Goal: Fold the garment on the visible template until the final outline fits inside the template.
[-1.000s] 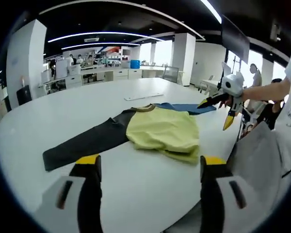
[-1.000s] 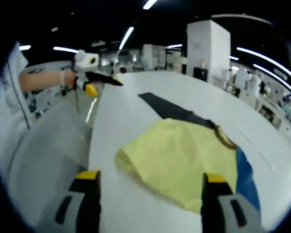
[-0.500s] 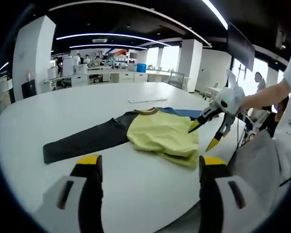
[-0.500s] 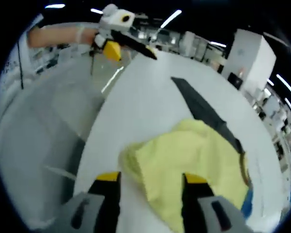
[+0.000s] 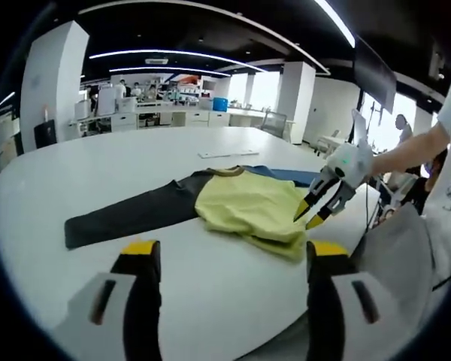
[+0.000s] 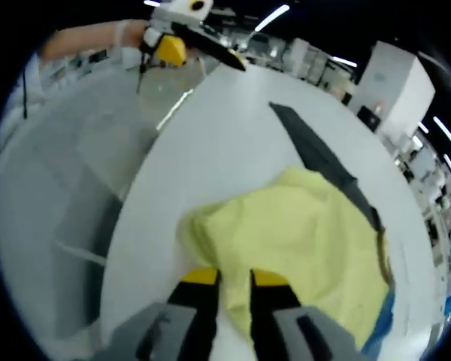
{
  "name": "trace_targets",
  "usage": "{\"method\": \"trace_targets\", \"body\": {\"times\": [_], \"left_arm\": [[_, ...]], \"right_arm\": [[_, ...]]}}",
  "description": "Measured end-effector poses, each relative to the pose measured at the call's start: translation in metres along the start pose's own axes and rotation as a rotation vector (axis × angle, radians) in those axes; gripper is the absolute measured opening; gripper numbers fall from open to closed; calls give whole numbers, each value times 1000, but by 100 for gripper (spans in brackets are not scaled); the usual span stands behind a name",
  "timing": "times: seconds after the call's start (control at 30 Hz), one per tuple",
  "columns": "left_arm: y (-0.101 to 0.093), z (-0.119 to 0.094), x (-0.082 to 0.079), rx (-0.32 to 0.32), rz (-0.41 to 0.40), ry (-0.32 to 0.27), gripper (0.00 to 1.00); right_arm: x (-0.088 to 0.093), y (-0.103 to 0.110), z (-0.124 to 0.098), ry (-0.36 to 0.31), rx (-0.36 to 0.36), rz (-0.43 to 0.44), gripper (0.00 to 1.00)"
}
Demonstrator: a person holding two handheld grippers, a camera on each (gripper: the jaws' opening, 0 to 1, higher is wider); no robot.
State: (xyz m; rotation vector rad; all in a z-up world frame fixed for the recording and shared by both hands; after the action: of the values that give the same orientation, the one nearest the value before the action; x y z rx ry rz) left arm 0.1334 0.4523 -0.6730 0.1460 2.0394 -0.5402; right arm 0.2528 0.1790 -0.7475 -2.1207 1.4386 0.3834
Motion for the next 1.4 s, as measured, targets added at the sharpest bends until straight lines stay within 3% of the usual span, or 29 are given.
{"method": "trace_targets", "body": {"times": [0.1,0.33,0.5,0.77,1.03,1.4], "left_arm": [[-1,1,-1,4,0,2,76],[0,7,0,11,-1,15,76],[1,10,0,18,-7,19,75],[4,14,0,21,-13,19,74],[4,17,2,25,-21,27,73],[14,23,3,22,-38,36,72]], "right_arm": [[-1,0,-1,-4,-3,13,0],[-5,-6,-5,-18,-21,46,0],[-12,-19,-15,-45,-63,121,0],[-23,-38,-28,-54,-86,152,0],[-30,-73,-35,-57,-66,158,0],[-28,-135,-39,-89,44,250,0]]}}
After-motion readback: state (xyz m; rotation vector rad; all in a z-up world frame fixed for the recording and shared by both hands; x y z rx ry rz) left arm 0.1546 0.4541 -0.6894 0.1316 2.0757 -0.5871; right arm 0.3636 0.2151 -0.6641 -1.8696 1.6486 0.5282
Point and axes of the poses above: the point that each gripper's makers call its tool centre point, and the gripper's own axes: z roughly forward along the fingers, y roughly to its left, x roughly out of its underside, the point moved 9 cm from there along -z, roughly backward along the fingers, and after that the axes turned 11 degrees about -z, right-handed, at the moved point
